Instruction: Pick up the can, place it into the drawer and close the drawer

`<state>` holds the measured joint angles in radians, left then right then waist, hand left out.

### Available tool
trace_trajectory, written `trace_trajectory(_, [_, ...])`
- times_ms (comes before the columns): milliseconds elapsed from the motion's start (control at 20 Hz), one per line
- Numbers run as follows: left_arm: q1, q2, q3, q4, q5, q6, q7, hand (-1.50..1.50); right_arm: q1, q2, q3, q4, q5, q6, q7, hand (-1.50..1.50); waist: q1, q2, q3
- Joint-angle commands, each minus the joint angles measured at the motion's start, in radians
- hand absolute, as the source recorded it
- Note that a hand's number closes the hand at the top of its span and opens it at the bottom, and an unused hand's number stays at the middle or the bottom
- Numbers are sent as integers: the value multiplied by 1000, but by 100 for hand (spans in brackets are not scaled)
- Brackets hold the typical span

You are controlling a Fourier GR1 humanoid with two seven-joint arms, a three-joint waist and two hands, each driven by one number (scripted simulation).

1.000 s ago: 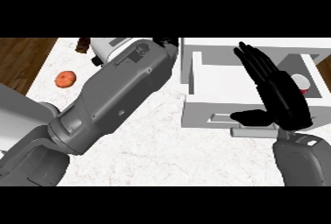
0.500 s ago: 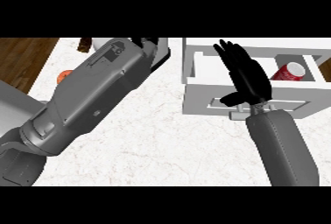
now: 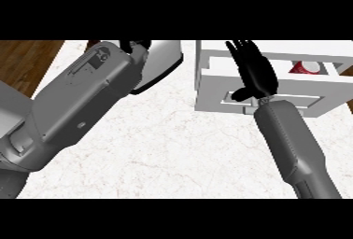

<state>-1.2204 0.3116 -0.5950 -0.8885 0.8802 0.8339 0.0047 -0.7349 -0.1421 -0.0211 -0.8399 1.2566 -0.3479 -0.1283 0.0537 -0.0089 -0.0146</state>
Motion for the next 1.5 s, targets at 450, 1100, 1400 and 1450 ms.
trace_trajectory(450, [79,77,17,-149,-40,5,50,-150,-195,-22,-124,386,7,-269,-33,-150,25,30,17])
trace_trajectory(1100, [83,126,7,-257,-80,33,138,-150,-412,-110,-170,587,43,-313,11,-150,60,38,17])
trace_trajectory(1400, [104,164,29,-299,-68,-5,166,-150,-471,-110,-183,625,43,-306,45,-150,70,43,17])
trace_trajectory(1450, [94,152,16,-311,-79,15,170,-150,-481,-144,-195,632,29,-275,13,-150,73,45,18])
